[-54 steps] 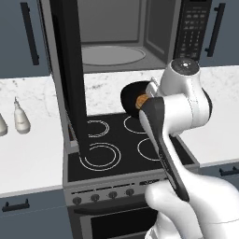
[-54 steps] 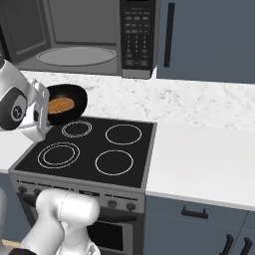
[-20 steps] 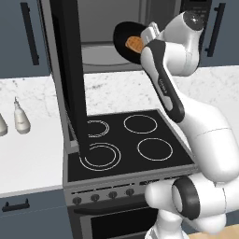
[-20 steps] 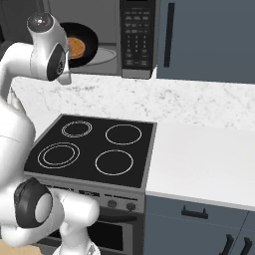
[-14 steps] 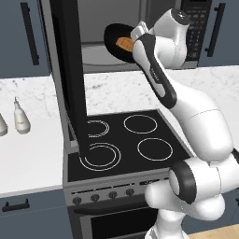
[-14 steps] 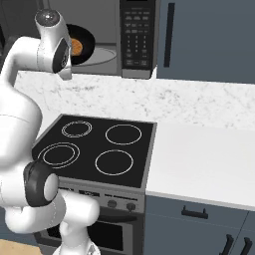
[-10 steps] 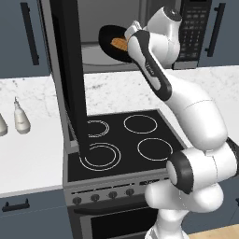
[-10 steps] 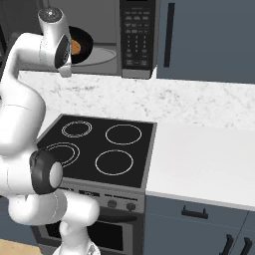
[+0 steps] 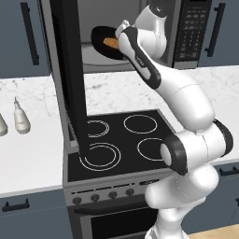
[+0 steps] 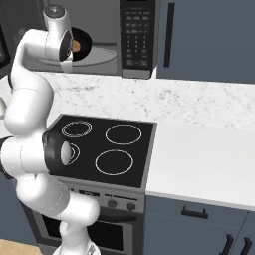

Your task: Open the microwave, place the bowl with waffle inside the microwave, then close the microwave door and turn it on.

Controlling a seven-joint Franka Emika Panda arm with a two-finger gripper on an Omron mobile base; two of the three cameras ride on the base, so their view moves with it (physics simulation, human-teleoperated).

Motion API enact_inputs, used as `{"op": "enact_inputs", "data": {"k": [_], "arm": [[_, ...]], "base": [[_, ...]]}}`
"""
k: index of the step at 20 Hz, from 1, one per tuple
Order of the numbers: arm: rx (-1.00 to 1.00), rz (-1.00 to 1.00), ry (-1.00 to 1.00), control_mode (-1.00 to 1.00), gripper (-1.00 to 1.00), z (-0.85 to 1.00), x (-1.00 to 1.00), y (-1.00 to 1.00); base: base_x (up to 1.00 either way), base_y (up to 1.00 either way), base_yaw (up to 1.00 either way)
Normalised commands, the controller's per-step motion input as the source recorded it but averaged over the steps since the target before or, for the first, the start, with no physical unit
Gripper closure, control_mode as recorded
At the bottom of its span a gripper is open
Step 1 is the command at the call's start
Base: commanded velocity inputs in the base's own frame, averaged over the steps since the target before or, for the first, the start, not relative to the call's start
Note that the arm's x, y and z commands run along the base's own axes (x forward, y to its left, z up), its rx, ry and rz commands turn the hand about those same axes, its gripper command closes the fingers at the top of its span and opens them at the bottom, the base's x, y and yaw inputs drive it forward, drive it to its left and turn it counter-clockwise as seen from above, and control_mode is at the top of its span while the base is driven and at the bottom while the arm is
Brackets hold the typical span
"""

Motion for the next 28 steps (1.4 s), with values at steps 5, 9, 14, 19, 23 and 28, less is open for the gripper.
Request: {"op": "enact_inputs", "data": {"k": [5, 9, 14, 19, 23, 28], "arm": [[0.00, 0.00, -0.07, -1.00, 1.00, -0.12, 0.33, 0.05], [0.00, 0.00, -0.06, -1.00, 1.00, -0.14, 0.50, 0.03], [0.00, 0.00, 0.01, -1.00, 1.00, -0.01, 0.55, 0.01], [0.00, 0.00, 0.02, -1.00, 1.00, -0.09, 0.47, 0.06], [0.00, 0.00, 0.03, -1.00, 1.00, -0.17, 0.31, 0.09], [0.00, 0.00, 0.01, -1.00, 1.00, -0.41, 0.15, 0.13]], "base": [[0.00, 0.00, 0.00], [0.00, 0.00, 0.00], [0.00, 0.00, 0.00], [0.00, 0.00, 0.00], [0.00, 0.00, 0.00], [0.00, 0.00, 0.00]]}}
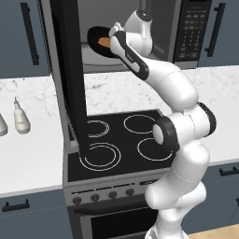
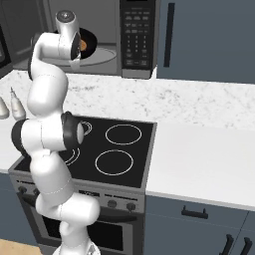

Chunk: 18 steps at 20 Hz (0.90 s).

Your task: Open the microwave, place the bowl with waffle inside the microwave, then close the microwave door and turn it on.

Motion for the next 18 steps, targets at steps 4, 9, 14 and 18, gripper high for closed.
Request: {"op": "enact_inputs", "data": {"k": [4, 9, 14, 18], "arm": [[0.00, 0.00, 0.00, -1.00, 1.00, -0.17, 0.01, 0.05], [0.00, 0.00, 0.00, -1.00, 1.00, 0.00, 0.00, 0.00], [0.00, 0.00, 0.00, -1.00, -1.00, 0.00, 0.00, 0.00], [0.00, 0.00, 0.00, -1.00, -1.00, 0.00, 0.00, 0.00]], "base": [[0.00, 0.00, 0.00], [0.00, 0.00, 0.00], [0.00, 0.00, 0.00], [0.00, 0.00, 0.00]]}}
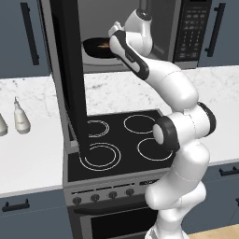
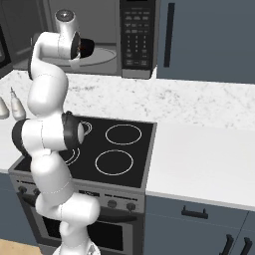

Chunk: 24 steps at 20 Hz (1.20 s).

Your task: Open the microwave, place the bowl with waffle inside the microwave, then close the microwave door and turn it on.

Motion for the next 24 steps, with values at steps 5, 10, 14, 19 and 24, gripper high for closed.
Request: {"op": "enact_inputs", "data": {"k": [5, 10, 14, 19, 24], "arm": [[0.00, 0.00, -0.04, -1.00, -1.00, 0.00, -0.10, 0.00], [0.00, 0.00, -0.29, -1.00, -1.00, 0.00, -0.47, -0.03], [0.00, 0.00, -0.26, -1.00, -1.00, -0.40, -0.64, 0.00], [0.01, 0.00, -0.23, -1.00, -1.00, -0.17, -0.71, -0.03], [-0.03, 0.00, -0.07, -1.00, -1.00, 0.26, -0.92, -0.13]], "base": [[0.00, 0.00, 0.00], [0.00, 0.00, 0.00], [0.00, 0.00, 0.00], [0.00, 0.00, 0.00], [0.00, 0.00, 0.00]]}}
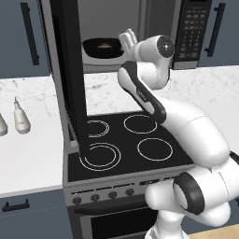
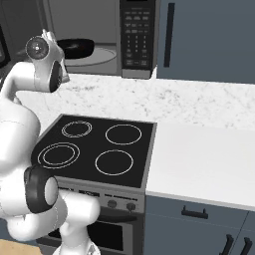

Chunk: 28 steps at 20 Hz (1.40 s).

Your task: Open the microwave, place the bowl with waffle inside the microwave, then close the microwave door and turn it on.

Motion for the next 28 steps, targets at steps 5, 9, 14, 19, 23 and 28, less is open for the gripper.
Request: {"op": "enact_inputs", "data": {"k": [5, 9, 14, 19, 23, 28], "arm": [[-0.18, 0.01, 0.00, -1.00, -1.00, 0.00, -0.58, 0.01], [-0.20, 0.09, 0.00, -1.00, -1.00, -0.14, -0.21, 0.04], [-0.22, 0.10, -0.01, -1.00, -1.00, -0.44, -0.18, 0.20], [-0.27, 0.03, -0.06, -1.00, -1.00, -0.50, -0.37, 0.36], [-0.21, 0.03, -0.03, -1.00, -1.00, -0.32, -0.49, 0.14], [-0.18, 0.06, -0.04, -1.00, -1.00, -0.39, -0.29, 0.00]], "base": [[0.00, 0.00, 0.00], [0.00, 0.00, 0.00], [0.00, 0.00, 0.00], [0.00, 0.00, 0.00], [0.00, 0.00, 0.00], [0.00, 0.00, 0.00]]}}
